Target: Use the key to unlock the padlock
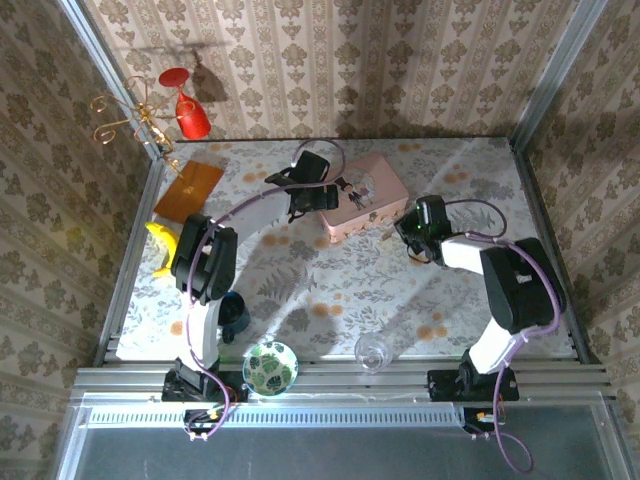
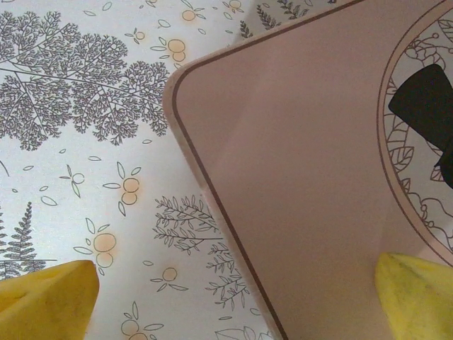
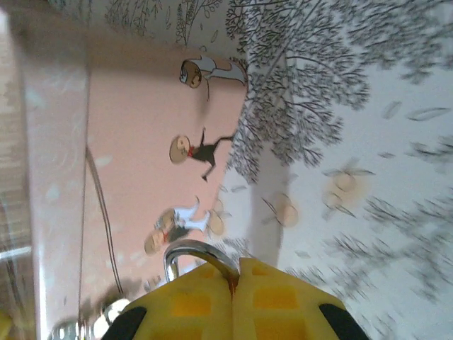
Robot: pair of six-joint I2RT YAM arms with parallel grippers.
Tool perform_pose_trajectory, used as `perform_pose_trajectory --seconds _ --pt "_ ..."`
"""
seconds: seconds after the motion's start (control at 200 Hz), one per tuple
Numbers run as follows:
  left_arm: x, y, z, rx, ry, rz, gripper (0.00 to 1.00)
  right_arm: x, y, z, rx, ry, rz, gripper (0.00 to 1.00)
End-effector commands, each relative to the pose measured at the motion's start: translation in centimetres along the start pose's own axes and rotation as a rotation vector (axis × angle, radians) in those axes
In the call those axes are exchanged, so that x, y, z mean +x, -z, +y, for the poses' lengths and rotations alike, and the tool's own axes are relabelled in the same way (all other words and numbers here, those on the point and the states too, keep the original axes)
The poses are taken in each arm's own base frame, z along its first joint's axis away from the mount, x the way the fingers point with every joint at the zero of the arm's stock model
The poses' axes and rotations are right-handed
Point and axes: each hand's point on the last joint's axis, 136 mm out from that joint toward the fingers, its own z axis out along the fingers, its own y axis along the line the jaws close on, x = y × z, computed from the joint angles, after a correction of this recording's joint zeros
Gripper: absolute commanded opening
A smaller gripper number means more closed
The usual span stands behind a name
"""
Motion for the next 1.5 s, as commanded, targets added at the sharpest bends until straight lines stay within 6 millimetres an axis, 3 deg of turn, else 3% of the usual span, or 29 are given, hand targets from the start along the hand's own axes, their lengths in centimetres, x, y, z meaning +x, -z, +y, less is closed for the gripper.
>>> perform_pose_trajectory --seconds 0.0,0.18,0.2,0.295,0.495,0.655,0.71,0.87,0.92,1.1,1.351,1.496 --pt "5.8 -1.1 5.1 -0.150 -0.027 0.207 1.00 -0.3 3.4 -1.4 0.105 0.141 -0.016 0.00" --pt "3.8 0.7 4.6 -0.106 -0.007 0.153 1.00 -0.4 7.4 -4.5 0.266 0.280 0.027 0.00" --pt "3.6 0.9 4.6 -0.100 -0.005 0.145 1.00 -0.7 8.2 -4.1 0.252 0.287 0.016 0.00" --pt "2.4 2.0 4.5 -0.073 0.007 0.118 1.00 -1.2 9.2 -5.1 0.283 0.309 0.024 0.00" --pt "0.9 5.6 4.9 -0.038 0.020 0.047 1.00 -2.1 9.8 -6.6 0.404 0.406 0.069 0.00" --pt "1.1 8.5 6.2 -0.006 0.051 -0.003 1.00 -2.9 8.4 -8.5 0.553 0.489 0.113 0.00" --pt "1.3 9.5 7.0 0.004 0.072 -0.024 1.00 -3.2 7.8 -8.8 0.577 0.504 0.122 0.01" --pt "2.2 12.0 9.1 0.009 0.084 -0.085 1.00 -3.7 5.9 -8.4 0.583 0.540 0.144 0.24" --pt "2.3 12.4 11.4 -0.024 0.109 -0.104 1.00 -4.0 5.7 -8.3 0.586 0.550 0.141 0.27" --pt "3.5 14.2 15.9 -0.096 0.145 -0.166 1.00 -4.9 5.9 -7.5 0.559 0.572 0.107 0.33" --pt "3.4 17.8 20.9 -0.193 0.114 -0.410 1.00 -6.3 9.7 -4.9 0.444 0.611 -0.032 0.40" --pt "4.0 19.1 23.5 -0.233 0.094 -0.545 1.00 -6.6 11.9 -3.7 0.333 0.629 -0.135 0.56"
